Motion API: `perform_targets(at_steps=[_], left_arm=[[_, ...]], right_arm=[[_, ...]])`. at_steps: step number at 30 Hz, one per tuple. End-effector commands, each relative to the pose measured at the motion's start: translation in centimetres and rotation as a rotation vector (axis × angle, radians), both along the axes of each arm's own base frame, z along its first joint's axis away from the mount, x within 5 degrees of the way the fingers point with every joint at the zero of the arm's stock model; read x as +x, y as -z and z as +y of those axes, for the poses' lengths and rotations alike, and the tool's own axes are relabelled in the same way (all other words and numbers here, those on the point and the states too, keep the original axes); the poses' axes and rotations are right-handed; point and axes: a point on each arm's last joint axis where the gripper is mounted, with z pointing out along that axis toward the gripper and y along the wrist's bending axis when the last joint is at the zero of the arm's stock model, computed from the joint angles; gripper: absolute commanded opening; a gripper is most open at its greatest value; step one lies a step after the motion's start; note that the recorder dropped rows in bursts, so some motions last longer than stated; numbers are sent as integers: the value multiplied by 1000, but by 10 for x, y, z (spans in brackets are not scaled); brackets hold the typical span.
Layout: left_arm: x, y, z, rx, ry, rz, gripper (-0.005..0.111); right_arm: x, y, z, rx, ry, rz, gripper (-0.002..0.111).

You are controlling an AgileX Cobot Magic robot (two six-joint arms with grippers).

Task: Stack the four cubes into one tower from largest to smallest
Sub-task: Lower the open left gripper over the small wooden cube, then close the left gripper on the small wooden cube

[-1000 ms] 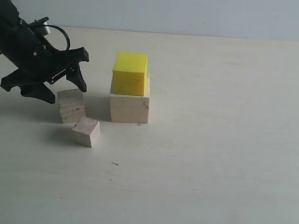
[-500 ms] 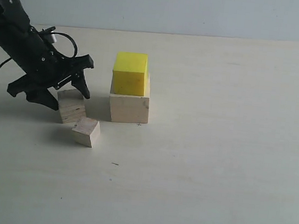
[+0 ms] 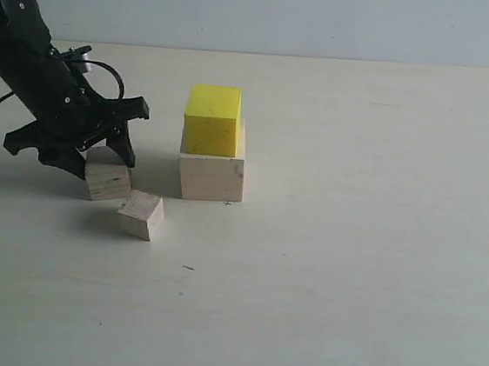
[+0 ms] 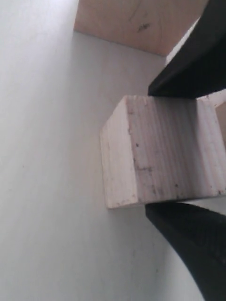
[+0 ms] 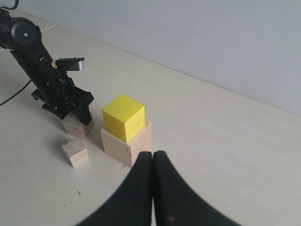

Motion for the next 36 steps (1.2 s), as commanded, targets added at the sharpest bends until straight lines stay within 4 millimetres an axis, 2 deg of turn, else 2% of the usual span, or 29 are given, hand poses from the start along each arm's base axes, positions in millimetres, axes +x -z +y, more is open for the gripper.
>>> perform_targets(at_steps=[1,7,13,16,23,25,33,36], left_arm=[[-2,0,3,49,92,-1,3],[-5,0,17,204,218,7,1],[-10,0,35,401,419,67,1],[-11,-1,37,433,502,77,1],[-11,-1,37,430,506,79,4],[-11,-1,37,430,506,79,11],[-13,-1,39,449,518,102,50],[-13,-1,40,457,523,108,56]], right_arm=[[-1,0,-2,-3,6,-15,0],[-1,0,-1,-2,5,-13,0],[-1,0,-1,-2,5,-13,0],[-1,0,-1,-2,5,-13,0],[-1,0,-1,-2,5,-12,0],[-1,0,-1,-2,5,-12,0],[-1,0,-1,-2,5,-12,0],[-1,0,-1,-2,5,-12,0]])
